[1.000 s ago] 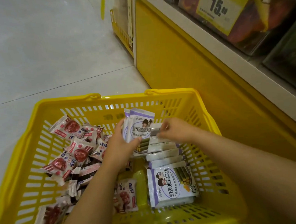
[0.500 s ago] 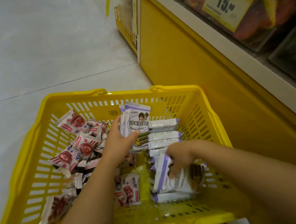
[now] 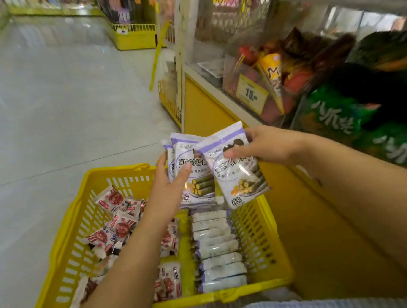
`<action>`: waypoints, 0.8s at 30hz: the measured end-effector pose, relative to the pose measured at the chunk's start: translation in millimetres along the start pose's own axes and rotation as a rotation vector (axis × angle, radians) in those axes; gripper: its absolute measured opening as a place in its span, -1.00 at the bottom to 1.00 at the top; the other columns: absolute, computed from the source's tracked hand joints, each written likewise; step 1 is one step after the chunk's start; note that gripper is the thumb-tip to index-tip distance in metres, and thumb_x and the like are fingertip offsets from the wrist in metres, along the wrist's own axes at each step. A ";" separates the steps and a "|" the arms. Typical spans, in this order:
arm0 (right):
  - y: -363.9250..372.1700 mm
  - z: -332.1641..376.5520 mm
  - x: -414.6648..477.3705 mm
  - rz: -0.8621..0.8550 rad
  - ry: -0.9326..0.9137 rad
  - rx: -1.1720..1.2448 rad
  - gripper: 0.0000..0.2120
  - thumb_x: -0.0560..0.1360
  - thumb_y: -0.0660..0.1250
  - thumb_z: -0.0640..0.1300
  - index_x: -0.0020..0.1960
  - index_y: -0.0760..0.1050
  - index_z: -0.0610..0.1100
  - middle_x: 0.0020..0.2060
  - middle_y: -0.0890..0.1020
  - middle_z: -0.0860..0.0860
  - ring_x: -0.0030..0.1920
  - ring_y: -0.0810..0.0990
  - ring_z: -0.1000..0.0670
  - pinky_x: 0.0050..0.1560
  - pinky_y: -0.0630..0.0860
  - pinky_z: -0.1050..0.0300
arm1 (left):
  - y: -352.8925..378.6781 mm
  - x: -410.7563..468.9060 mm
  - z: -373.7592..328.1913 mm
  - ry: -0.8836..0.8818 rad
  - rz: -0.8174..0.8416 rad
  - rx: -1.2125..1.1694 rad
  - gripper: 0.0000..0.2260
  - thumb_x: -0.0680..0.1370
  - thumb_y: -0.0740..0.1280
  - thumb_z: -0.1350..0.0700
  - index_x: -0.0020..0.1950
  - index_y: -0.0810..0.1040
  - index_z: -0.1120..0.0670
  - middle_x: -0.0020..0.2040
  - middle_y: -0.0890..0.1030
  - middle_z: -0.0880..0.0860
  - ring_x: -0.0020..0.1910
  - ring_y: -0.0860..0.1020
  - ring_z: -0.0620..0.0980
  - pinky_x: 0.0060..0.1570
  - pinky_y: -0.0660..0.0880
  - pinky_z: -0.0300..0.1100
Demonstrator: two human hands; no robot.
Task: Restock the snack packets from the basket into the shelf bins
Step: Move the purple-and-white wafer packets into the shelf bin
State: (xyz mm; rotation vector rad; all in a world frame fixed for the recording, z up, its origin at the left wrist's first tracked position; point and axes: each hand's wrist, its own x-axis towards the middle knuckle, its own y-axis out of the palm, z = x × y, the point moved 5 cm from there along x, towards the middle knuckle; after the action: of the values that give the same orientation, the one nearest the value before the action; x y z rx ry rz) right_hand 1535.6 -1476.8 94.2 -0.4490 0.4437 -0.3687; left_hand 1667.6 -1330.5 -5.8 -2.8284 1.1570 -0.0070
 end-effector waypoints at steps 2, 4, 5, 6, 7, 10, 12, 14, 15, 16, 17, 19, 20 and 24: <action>-3.5 13.1 -23.2 -0.088 -0.041 0.223 -0.69 0.51 0.36 -0.19 0.24 0.52 -0.23 0.12 0.65 -0.15 0.10 0.65 -0.09 0.12 0.57 0.03 | 7.0 -8.9 -35.0 0.065 0.015 -0.054 -0.40 0.48 0.35 -0.17 0.48 0.24 -0.13 0.33 0.48 -0.13 0.28 0.48 -0.12 0.27 0.42 -0.08; -5.9 23.6 -45.8 -0.220 -0.096 0.376 -0.73 0.52 0.34 -0.17 0.19 0.54 -0.22 0.06 0.67 -0.15 0.02 0.67 -0.10 0.07 0.60 -0.01 | 14.6 -23.2 -69.8 0.136 0.040 -0.082 -0.44 0.45 0.35 -0.19 0.42 0.30 -0.16 0.23 0.53 -0.23 0.17 0.52 -0.28 0.15 0.46 -0.25; -6.3 28.5 -57.6 -0.284 -0.128 0.441 -0.77 0.53 0.34 -0.14 0.15 0.55 -0.19 0.01 0.69 -0.14 -0.06 0.69 -0.08 -0.02 0.62 0.00 | 18.3 -31.7 -86.6 0.174 0.048 -0.103 -0.49 0.46 0.34 -0.18 0.38 0.31 -0.18 0.18 0.53 -0.28 0.09 0.52 -0.38 0.05 0.47 -0.38; -5.9 34.8 -69.8 -0.339 -0.164 0.499 -0.82 0.53 0.33 -0.11 0.11 0.56 -0.14 -0.04 0.70 -0.11 -0.15 0.69 -0.05 -0.16 0.63 0.05 | 21.7 -41.1 -103.1 0.207 0.053 -0.121 -0.54 0.48 0.32 -0.17 0.35 0.30 -0.21 0.15 0.53 -0.30 0.05 0.52 -0.42 -0.04 0.45 -0.46; -4.5 42.7 -81.8 -0.387 -0.206 0.538 -0.84 0.54 0.32 -0.08 0.10 0.55 -0.10 -0.08 0.70 -0.09 -0.24 0.69 -0.01 -0.27 0.60 0.11 | 25.5 -50.8 -119.0 0.237 0.059 -0.139 -0.55 0.50 0.29 -0.16 0.36 0.27 -0.23 0.16 0.53 -0.28 0.07 0.52 -0.41 -0.04 0.45 -0.47; -3.5 68.8 -115.2 -0.512 -0.343 0.542 -0.76 0.55 0.31 -0.03 0.18 0.50 -0.07 -0.03 0.70 -0.04 -0.12 0.70 -0.01 -0.19 0.60 0.09 | 39.8 -81.0 -166.9 0.316 0.096 -0.154 -0.57 0.53 0.18 -0.18 0.40 0.23 -0.26 0.31 0.47 -0.18 0.28 0.46 -0.18 0.22 0.41 -0.20; -6.6 85.4 -137.7 -0.615 -0.355 0.513 -0.72 0.52 0.34 0.06 0.17 0.47 -0.03 0.02 0.69 -0.03 -0.04 0.69 -0.02 -0.03 0.62 -0.06 | 44.8 -101.6 -197.5 0.339 0.126 -0.190 -0.73 0.54 0.15 -0.21 0.22 0.24 -0.41 0.28 0.43 -0.24 0.34 0.42 -0.10 0.34 0.35 -0.09; -12.1 98.8 -159.0 -0.700 -0.349 0.532 -0.67 0.48 0.37 0.12 0.15 0.43 0.00 0.04 0.66 -0.03 0.00 0.68 -0.03 0.10 0.59 -0.14 | 46.8 -120.1 -224.9 0.351 0.218 -0.241 -0.60 0.39 0.26 -0.39 0.17 0.20 -0.48 0.33 0.41 -0.25 0.36 0.41 -0.11 0.36 0.34 -0.03; -14.7 105.7 -169.6 -0.731 -0.360 0.537 -0.63 0.46 0.38 0.14 0.17 0.41 0.01 0.05 0.65 -0.01 0.02 0.66 -0.02 0.14 0.57 -0.14 | 48.0 -127.2 -236.6 0.360 0.277 -0.241 -0.37 0.29 0.35 -0.44 0.30 0.20 -0.42 0.39 0.37 -0.24 0.37 0.39 -0.13 0.38 0.33 0.00; -17.4 112.2 -180.3 -0.762 -0.376 0.536 -0.58 0.44 0.40 0.16 0.20 0.40 0.01 0.07 0.64 0.00 0.05 0.65 -0.01 0.17 0.55 -0.14 | 49.9 -132.4 -246.1 0.353 0.337 -0.210 -0.16 0.24 0.43 -0.39 0.43 0.13 -0.35 0.42 0.35 -0.22 0.38 0.39 -0.13 0.37 0.34 0.03; -20.9 118.8 -190.5 -0.785 -0.394 0.553 -0.51 0.42 0.42 0.16 0.24 0.38 0.00 0.09 0.63 0.00 0.07 0.64 -0.02 0.18 0.54 -0.13 | 50.8 -135.8 -256.2 0.364 0.381 -0.185 -0.10 0.24 0.47 -0.28 0.48 0.07 -0.31 0.41 0.40 -0.19 0.33 0.45 -0.10 0.33 0.39 0.06; -28.9 132.9 -208.2 -0.709 -0.419 0.642 -0.38 0.39 0.46 0.13 0.35 0.35 -0.04 0.14 0.62 -0.05 0.08 0.65 -0.08 0.13 0.57 -0.12 | 49.9 -141.3 -280.2 0.417 0.441 -0.197 -0.21 0.32 0.44 -0.02 0.47 0.15 -0.25 0.24 0.58 -0.13 0.15 0.60 -0.03 0.17 0.52 0.06; -33.7 142.3 -216.6 -0.598 -0.430 0.681 -0.37 0.39 0.46 0.10 0.37 0.36 -0.06 0.16 0.62 -0.09 0.07 0.65 -0.12 0.07 0.59 -0.10 | 49.6 -143.7 -291.3 0.432 0.477 -0.215 -0.28 0.34 0.42 0.05 0.43 0.22 -0.25 0.17 0.63 -0.10 0.08 0.64 0.01 0.09 0.56 0.05; -61.4 178.6 -265.3 -0.271 -0.383 0.466 -0.50 0.39 0.37 0.07 0.27 0.52 -0.13 0.19 0.61 -0.15 0.16 0.59 -0.16 0.19 0.51 -0.10 | 52.5 -154.3 -325.4 0.429 0.646 -0.271 -0.41 0.36 0.40 0.12 0.34 0.37 -0.22 0.16 0.65 -0.02 0.10 0.63 0.09 0.08 0.52 0.11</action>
State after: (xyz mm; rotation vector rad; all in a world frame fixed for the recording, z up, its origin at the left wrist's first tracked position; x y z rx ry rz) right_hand 1384.2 -1354.5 355.2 -0.1150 -0.0828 -0.6161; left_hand 1508.9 -1285.0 318.6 -2.5773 2.2684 -0.4620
